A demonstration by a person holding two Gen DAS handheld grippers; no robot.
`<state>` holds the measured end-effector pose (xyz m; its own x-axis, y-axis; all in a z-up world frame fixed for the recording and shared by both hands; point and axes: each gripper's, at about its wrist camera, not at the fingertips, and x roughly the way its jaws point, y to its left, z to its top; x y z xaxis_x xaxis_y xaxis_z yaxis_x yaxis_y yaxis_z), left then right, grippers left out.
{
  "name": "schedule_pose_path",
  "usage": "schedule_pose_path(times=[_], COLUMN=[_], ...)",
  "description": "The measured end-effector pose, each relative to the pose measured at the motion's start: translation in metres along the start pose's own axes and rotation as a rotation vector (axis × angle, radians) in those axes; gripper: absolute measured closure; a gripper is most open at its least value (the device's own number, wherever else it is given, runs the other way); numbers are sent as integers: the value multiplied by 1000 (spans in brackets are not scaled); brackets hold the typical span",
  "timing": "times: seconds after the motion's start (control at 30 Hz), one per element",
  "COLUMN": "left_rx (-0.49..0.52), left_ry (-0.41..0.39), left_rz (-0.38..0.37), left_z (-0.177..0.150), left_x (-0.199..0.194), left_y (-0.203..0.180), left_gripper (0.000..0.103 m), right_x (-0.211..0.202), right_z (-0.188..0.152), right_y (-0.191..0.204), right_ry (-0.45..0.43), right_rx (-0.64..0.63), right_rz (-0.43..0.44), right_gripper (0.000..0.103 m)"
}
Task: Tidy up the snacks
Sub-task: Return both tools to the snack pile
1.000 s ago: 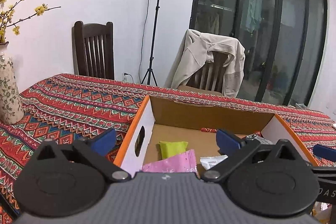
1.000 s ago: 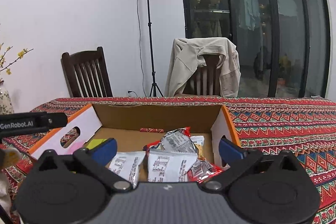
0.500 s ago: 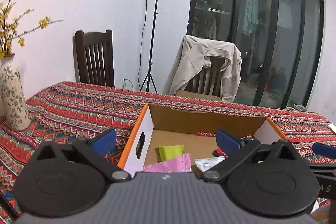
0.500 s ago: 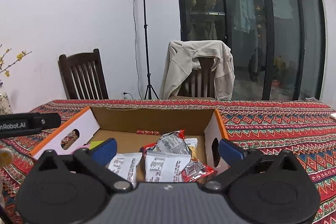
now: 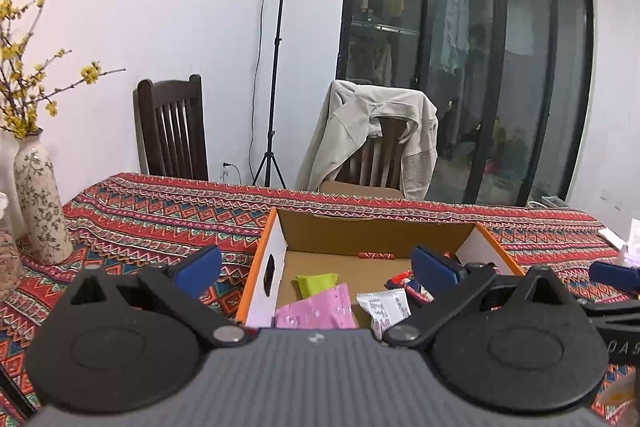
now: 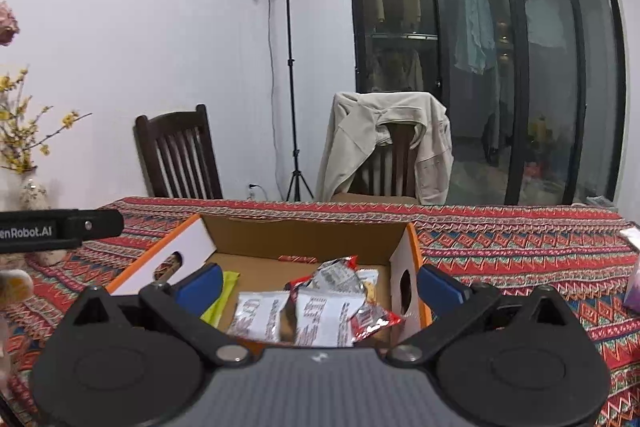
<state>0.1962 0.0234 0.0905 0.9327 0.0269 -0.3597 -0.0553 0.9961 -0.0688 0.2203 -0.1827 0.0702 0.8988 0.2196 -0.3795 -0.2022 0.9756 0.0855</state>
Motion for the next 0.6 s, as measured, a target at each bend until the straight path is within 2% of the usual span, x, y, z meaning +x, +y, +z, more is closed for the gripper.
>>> schedule_pose_path(times=[0.37,0.6], left_rx=[18,-2], left_ry=[20,74], left_rz=[-1,14], left_z=[-45,-72], left_x=[-40,-44], left_y=[17,36], left_gripper=[0,0], right_x=[-41,-48], right_z=[-34,-61], right_y=[1,3], right_ry=[19,93], right_rx=[2,18], right_rz=[33,58], right_gripper=[0,0])
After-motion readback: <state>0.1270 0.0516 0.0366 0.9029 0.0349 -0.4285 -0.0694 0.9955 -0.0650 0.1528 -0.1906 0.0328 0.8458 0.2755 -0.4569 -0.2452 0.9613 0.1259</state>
